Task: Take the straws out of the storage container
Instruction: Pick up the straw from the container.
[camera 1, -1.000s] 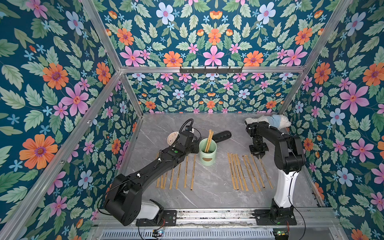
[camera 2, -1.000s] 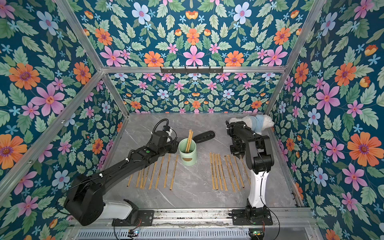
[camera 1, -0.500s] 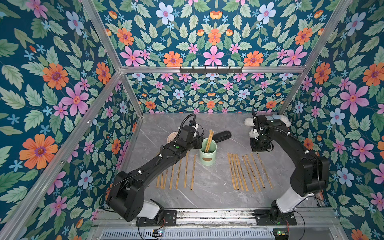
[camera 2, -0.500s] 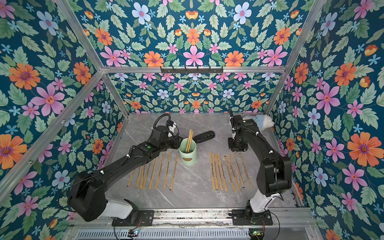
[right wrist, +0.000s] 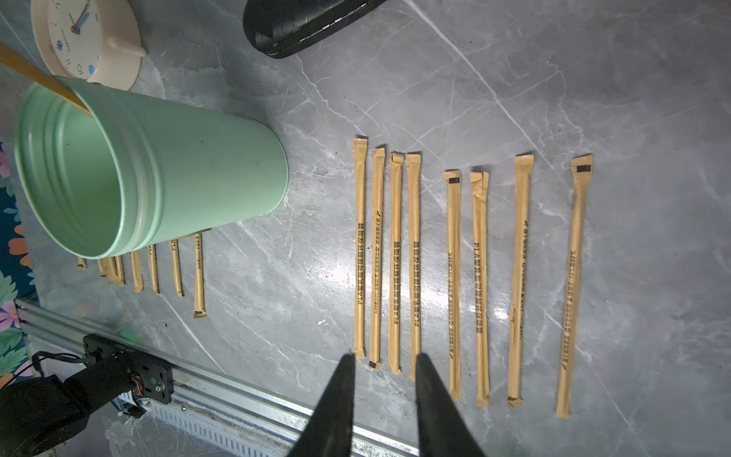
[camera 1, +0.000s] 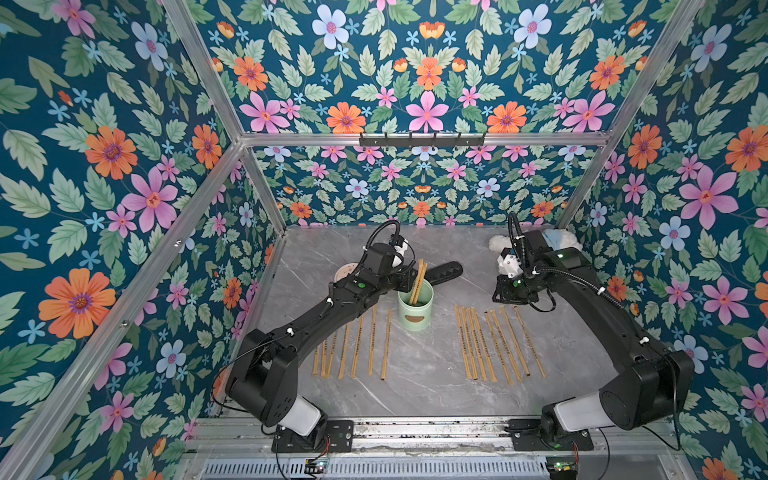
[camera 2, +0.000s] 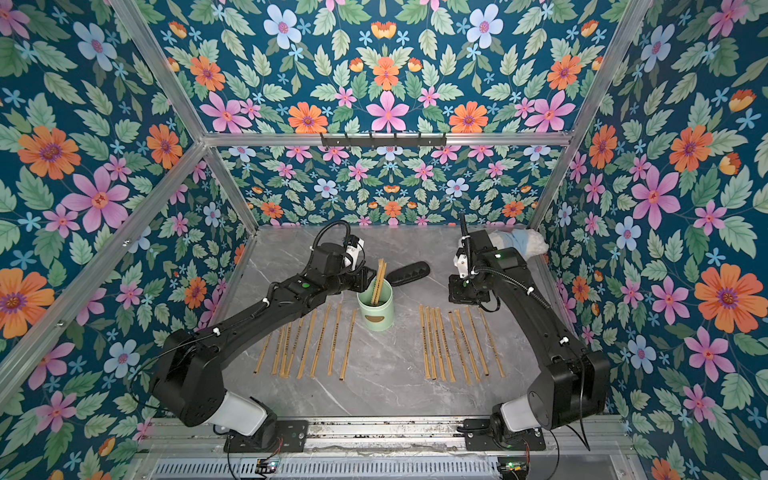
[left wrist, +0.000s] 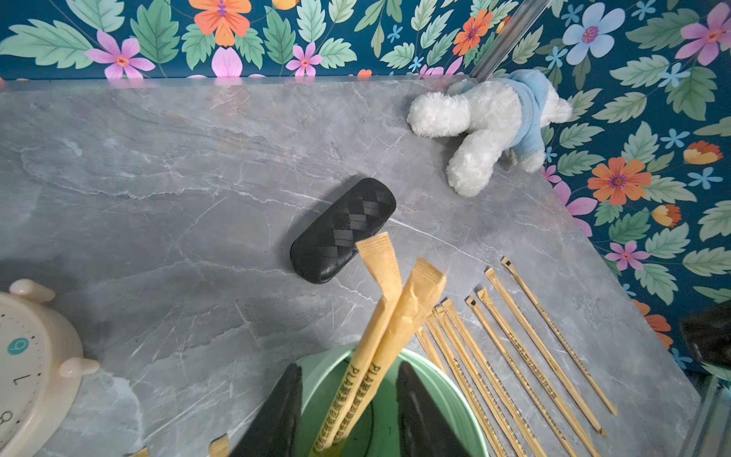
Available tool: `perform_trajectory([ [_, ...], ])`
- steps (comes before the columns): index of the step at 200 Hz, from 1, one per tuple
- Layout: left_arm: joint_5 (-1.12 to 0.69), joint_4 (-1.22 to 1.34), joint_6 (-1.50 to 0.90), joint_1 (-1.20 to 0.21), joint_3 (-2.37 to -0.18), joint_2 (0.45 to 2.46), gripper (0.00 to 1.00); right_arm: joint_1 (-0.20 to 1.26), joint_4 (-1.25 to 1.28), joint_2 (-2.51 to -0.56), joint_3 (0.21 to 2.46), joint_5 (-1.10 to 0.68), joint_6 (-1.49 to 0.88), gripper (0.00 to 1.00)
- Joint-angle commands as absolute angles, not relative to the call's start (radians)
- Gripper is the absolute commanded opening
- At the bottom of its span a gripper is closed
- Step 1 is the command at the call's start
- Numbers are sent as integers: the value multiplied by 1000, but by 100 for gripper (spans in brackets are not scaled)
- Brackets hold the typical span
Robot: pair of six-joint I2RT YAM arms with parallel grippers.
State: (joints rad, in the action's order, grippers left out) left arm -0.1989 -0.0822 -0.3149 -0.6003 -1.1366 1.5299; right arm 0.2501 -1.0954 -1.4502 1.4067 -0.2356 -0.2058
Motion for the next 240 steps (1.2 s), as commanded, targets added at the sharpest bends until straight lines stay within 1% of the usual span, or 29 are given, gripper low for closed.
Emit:
perform_trajectory([
  [1, -222, -58, -305, -601, -1158, 1546, 42, 252, -1085, -1444, 1401, -257, -207, 29],
  [84, -223, -69, -298, -601, -1207, 1608, 42, 252, -1076, -1437, 1398, -267, -207, 29],
  [110, -219, -71, -298, -601, -1220, 1623, 40, 252, -1083, -1435, 1405, -267, -206, 29],
  [143, -216, -75, -296, -601, -1236, 1640, 33, 252, -1088, -1431, 1413, -266, -204, 29],
  [179, -213, -80, -296, -601, -1235, 1639, 30, 252, -1085, -1434, 1413, -272, -202, 29],
  [191, -211, -80, -296, -602, -1232, 1637, 26, 252, -1082, -1434, 1412, -279, -204, 29],
  [201, -206, -81, -296, -601, -1229, 1633, 25, 254, -1076, -1433, 1410, -286, -204, 29],
  [228, -198, -81, -293, -602, -1222, 1623, 15, 260, -1060, -1434, 1414, -304, -207, 29],
  [240, -199, -81, -292, -601, -1220, 1621, 13, 263, -1053, -1434, 1418, -319, -209, 29],
])
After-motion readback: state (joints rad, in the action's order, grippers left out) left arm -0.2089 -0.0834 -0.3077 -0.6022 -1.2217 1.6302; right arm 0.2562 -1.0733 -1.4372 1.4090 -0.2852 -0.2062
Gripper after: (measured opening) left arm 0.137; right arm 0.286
